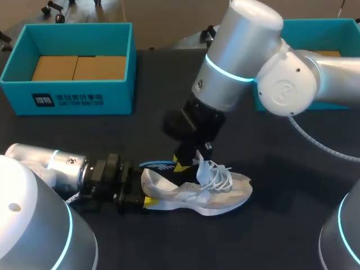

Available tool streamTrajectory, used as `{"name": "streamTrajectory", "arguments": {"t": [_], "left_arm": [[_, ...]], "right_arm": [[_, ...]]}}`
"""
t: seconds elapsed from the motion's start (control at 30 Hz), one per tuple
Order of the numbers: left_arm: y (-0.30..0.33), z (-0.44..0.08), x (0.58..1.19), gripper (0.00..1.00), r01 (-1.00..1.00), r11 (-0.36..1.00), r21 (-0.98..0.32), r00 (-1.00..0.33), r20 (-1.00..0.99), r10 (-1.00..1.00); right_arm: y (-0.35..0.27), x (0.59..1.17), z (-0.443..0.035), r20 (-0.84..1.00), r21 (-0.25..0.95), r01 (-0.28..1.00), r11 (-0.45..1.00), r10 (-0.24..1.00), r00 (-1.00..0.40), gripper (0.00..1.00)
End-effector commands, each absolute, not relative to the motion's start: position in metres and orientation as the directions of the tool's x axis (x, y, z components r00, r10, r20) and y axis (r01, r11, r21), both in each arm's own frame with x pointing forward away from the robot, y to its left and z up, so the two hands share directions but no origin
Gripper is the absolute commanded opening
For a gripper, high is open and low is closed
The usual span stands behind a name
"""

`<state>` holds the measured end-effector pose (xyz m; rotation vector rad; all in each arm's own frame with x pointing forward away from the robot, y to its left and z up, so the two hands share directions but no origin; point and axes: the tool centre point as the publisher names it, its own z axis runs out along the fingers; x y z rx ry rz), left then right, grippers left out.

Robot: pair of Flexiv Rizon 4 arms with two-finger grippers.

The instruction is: Take the shoe out of the shoebox, open the shoe tongue, remove and reinsert the insole, then place the shoe into the shoebox

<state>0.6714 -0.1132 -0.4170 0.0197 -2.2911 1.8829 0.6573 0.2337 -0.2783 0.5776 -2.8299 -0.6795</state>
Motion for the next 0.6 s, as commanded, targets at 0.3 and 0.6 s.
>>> {"name": "streamTrajectory", "arguments": {"t": [0.3,0.6], "left_arm": [[-0.1135,-0.4172,0.6709,0.00,-0.121,0.201,-0.972,-0.985,0.143,0.100],[-0.1135,-0.4172,0.6709,0.00,-0.121,0.201,-0.972,-0.985,0.143,0.100]], "right_arm": [[0.2564,0.6635,-0.2764,0.084,0.460,-0.488,0.742,-0.583,-0.808,0.00],[0.2655,0.6639,-0.2682,0.026,0.575,-0.501,0.647,-0.626,-0.779,0.00]]}}
